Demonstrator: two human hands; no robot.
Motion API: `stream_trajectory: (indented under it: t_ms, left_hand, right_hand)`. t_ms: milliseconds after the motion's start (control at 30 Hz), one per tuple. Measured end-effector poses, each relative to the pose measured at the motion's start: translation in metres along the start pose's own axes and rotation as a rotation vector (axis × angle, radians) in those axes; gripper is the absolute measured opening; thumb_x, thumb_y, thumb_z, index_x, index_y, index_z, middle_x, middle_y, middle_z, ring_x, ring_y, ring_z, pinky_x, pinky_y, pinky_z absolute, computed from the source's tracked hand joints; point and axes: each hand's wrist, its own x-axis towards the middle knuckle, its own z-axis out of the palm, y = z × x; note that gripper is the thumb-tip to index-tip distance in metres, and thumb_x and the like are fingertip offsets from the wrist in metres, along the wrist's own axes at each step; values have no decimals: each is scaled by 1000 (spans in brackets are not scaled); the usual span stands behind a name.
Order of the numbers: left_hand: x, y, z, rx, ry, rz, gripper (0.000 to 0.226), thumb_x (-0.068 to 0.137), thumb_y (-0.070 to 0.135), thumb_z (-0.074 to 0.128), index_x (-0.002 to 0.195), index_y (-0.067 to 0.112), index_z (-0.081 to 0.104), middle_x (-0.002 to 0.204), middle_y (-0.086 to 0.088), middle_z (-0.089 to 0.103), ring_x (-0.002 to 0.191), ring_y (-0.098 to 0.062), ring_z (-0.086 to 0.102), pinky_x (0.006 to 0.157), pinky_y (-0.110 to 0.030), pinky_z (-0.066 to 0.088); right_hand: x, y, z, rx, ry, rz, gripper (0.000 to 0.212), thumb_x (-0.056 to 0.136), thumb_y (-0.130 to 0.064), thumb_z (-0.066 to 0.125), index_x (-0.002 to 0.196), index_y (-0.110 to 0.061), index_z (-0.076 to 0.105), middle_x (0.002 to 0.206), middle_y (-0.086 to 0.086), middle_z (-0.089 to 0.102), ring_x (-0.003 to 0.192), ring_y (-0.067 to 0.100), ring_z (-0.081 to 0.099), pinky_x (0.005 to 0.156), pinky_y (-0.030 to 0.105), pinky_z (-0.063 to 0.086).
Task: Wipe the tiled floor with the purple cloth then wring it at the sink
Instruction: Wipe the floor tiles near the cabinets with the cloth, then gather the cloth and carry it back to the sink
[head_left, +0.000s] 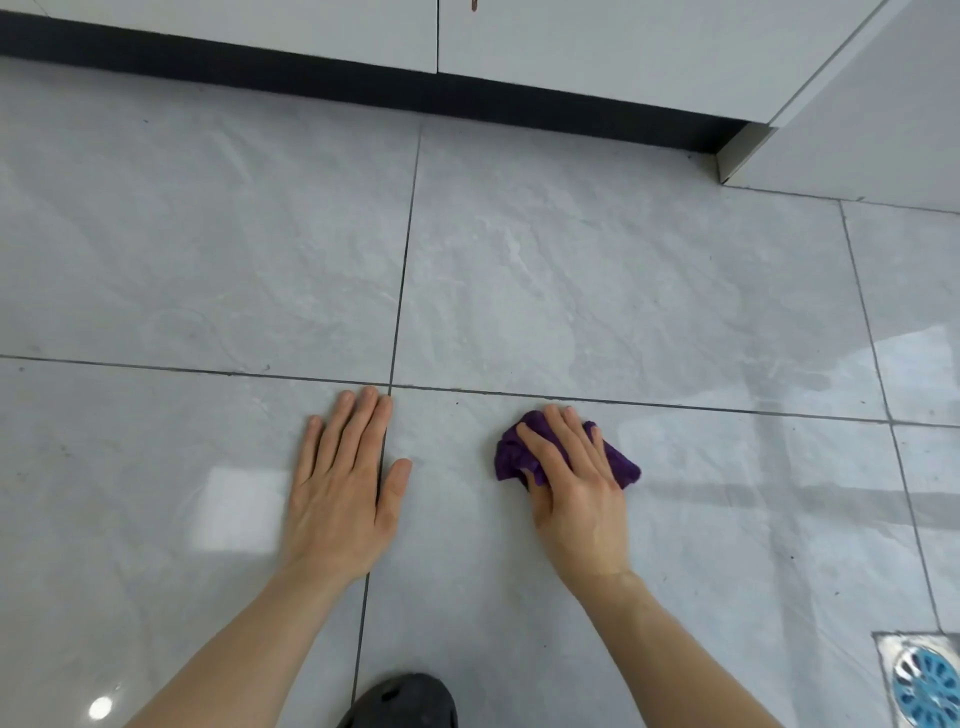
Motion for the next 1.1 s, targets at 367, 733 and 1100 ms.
stream_trajectory:
  t_ms: [367, 733, 1100]
  left_hand:
    - [2, 27, -28, -187, 20, -16, 69, 101, 55, 24, 160, 19, 29, 167, 3, 32, 155, -15, 25, 129, -33, 10]
    - [-5, 103, -73, -331, -169, 327, 83, 88, 56, 63, 156, 50, 16, 159, 34, 27, 146, 8, 25, 118, -16, 18]
    - [5, 130, -156, -127, -169, 369, 35, 82, 42, 57, 116, 41, 51, 104, 19, 64, 98, -10, 59, 91, -28, 45]
  right_hand:
    - [-17, 9, -49, -78, 67, 246, 43, 82, -2, 76, 121, -19, 69, 133, 7, 64, 101, 36, 67, 64, 39, 55]
    - [-10, -35, -91, 304, -211, 308, 65, 73, -10, 79, 123, -20, 39, 119, -9, 38, 84, 20, 59, 68, 37, 54]
    - [13, -46, -172, 438, -270, 195, 44, 72, -8, 74, 110, -26, 62, 100, -12, 66, 86, 10, 64, 69, 28, 56]
